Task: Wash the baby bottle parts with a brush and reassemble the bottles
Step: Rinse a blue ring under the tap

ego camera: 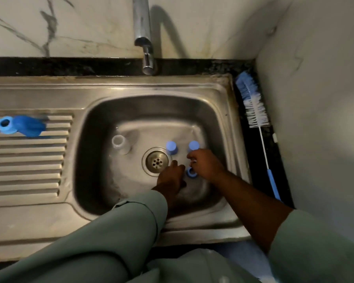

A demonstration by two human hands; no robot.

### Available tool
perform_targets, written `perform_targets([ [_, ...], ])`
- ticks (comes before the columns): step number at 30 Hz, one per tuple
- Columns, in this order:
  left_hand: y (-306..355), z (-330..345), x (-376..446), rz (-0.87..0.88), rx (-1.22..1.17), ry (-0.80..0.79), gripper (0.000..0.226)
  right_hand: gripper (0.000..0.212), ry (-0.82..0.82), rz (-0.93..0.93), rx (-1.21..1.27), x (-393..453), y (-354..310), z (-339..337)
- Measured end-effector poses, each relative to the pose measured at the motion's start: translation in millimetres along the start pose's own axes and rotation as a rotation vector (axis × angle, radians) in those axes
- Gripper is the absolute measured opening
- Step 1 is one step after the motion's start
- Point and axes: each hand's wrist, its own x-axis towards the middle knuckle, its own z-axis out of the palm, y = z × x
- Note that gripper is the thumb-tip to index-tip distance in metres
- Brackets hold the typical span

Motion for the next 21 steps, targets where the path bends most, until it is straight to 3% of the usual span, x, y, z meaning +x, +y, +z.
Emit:
perform_targets([
  [5,-3,5,6,-0.095,-0.394,0.143,0.012,0.031,0.004,-0.008,0.024,6,3,-1],
  [10,0,-56,-34,-0.284,-1.34,0.442,0.005,0.026,0.15,-0.07,0.199,22,-16,-23],
  [13,-12,-101,-52,-0.315,-1.88,0.315,0.021,0.022,0.249,-0.148,0.421,44,-60,-57],
  [15,-17,-127,-52,-0.32,-2.114,0.198,0.033,0.031,0.325,-0.19,0.456,63,-95,-84],
  [18,-27,-156,-38,-0.288,-2.215,0.125,0.049,0.039,0.421,-0.38,0.363,97,-149,-114],
  [21,-30,-173,-25,-0.269,-2.222,0.097,0.058,0.039,0.4,-0.419,-0.028,129,-175,-116],
])
